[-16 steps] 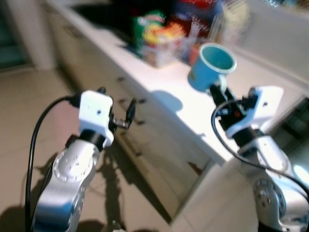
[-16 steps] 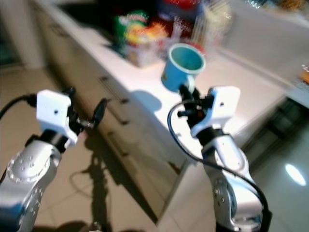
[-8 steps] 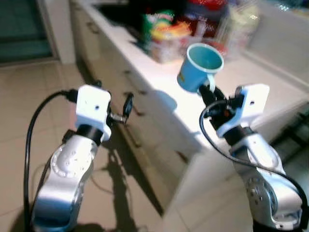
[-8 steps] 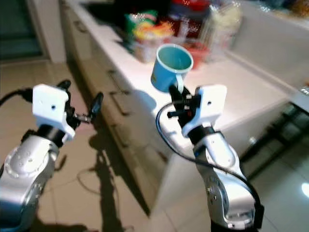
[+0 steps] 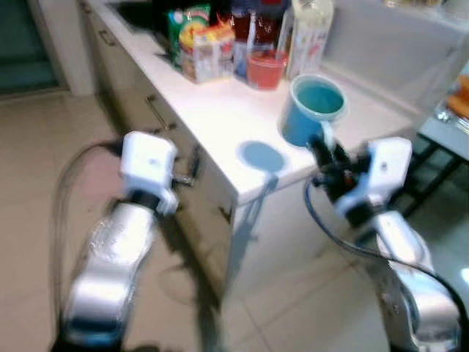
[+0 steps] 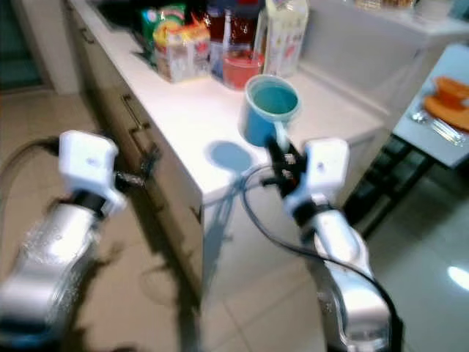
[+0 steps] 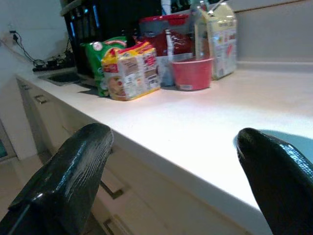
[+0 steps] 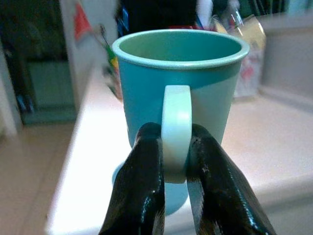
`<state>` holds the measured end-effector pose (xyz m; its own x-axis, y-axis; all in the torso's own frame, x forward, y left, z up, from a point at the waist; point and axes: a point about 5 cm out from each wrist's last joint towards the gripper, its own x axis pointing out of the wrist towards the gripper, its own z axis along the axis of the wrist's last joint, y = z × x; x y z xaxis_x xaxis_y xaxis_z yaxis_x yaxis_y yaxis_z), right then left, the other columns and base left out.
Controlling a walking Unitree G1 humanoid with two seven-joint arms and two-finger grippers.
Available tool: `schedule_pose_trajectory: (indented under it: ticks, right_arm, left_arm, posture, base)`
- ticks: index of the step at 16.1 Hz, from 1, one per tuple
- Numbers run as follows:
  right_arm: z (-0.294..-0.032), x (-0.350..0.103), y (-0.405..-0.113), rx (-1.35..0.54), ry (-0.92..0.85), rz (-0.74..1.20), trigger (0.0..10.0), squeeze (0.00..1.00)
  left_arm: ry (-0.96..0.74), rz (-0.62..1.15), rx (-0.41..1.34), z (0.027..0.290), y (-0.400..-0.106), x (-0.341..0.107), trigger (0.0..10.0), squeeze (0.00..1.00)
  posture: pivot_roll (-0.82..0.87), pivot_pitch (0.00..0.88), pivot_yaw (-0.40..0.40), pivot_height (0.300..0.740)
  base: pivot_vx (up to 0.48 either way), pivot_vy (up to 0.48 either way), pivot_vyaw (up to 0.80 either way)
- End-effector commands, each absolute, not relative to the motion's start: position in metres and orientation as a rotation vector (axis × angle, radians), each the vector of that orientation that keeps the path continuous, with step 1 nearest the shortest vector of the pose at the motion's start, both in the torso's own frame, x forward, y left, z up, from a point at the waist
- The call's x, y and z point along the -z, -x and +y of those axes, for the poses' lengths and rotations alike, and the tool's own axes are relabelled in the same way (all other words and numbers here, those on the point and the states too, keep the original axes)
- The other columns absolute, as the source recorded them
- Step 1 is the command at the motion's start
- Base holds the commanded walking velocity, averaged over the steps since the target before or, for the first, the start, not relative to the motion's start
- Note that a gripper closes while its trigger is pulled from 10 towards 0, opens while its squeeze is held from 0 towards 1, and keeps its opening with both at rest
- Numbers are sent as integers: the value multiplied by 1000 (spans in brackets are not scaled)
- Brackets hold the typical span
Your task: Setting the table
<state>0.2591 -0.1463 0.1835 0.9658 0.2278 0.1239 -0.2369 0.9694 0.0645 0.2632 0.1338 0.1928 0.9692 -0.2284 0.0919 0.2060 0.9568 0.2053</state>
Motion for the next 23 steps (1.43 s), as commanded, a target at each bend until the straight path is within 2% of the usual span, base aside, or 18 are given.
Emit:
schedule_pose_trajectory:
  ticks: [1, 4, 20, 23]
  right_arm:
    - [-148, -189, -260, -220, -75, -151, 10000, 0]
    - [-154, -186, -261, -181, -63, -157, 10000, 0]
    - [-153, -169, -262, -180, -20, -96, 10000, 0]
    - [-153, -171, -264, -187, -14, -100, 10000, 0]
  left_arm:
    - [-214, -128, 193, 139, -264, -195, 10000, 0]
    - [-222, -130, 193, 139, -265, -195, 10000, 0]
    - [-240, -130, 174, 140, -270, -189, 10000, 0]
    - [-241, -131, 171, 139, -269, -188, 10000, 0]
  posture:
    - [77, 0, -42, 740]
    - [77, 0, -42, 740]
    - [70, 0, -35, 740]
    - [70, 0, -35, 740]
  base:
    - [0, -394, 800]
    - [0, -396, 800]
    - [0, -395, 0]
    - [0, -395, 754]
